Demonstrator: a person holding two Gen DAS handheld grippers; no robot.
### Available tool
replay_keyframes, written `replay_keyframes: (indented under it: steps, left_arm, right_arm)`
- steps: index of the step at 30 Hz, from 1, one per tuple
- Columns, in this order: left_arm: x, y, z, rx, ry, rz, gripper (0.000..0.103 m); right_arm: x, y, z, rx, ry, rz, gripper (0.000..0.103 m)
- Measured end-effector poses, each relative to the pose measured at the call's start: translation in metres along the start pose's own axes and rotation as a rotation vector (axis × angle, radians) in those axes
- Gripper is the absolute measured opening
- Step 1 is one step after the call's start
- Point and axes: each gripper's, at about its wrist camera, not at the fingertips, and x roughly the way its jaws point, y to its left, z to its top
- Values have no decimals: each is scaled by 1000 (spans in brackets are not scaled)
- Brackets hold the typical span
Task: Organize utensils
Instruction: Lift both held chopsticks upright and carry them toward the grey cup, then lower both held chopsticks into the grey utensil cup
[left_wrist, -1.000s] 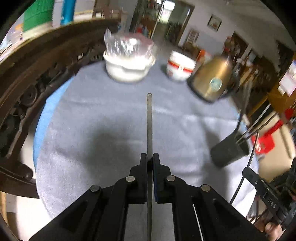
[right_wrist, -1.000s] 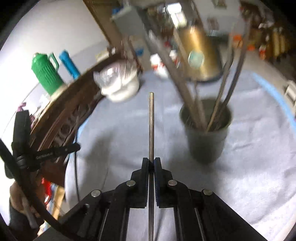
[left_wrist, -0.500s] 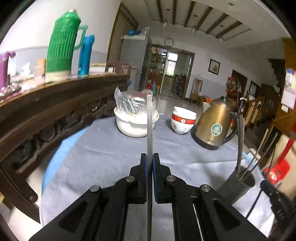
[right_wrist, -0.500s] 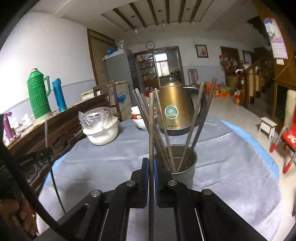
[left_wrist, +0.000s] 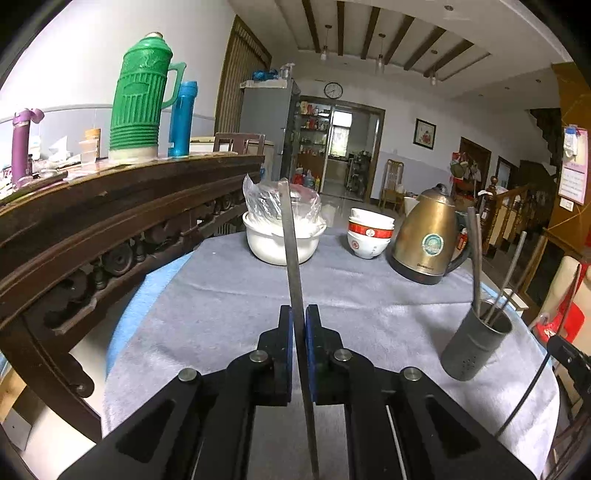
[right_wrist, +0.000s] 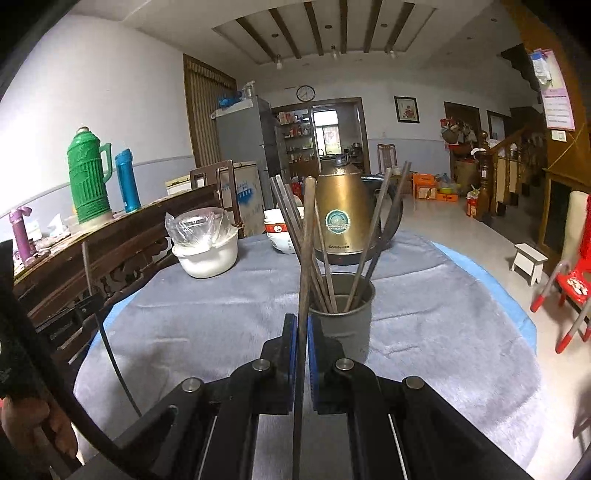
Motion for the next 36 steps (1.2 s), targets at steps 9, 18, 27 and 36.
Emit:
replay_keyframes:
  steps: [9,18,27,36]
  left_arm:
    - [-25,11,-2,-26,20,-41,8]
    - [-24,17,1,-85,49,-69,7]
    - [-30,16,14,-114,32,-73,7]
    - [-30,14,25,-141,24,-96,7]
  right_arm:
    - [-29,-10,-2,46,18,-13,6]
    - [-39,-13,-4,71,9,-36,6]
    - [-47,-21,2,96,-28,-31,6]
    - [-49,-25,6,115,-43,-17,6]
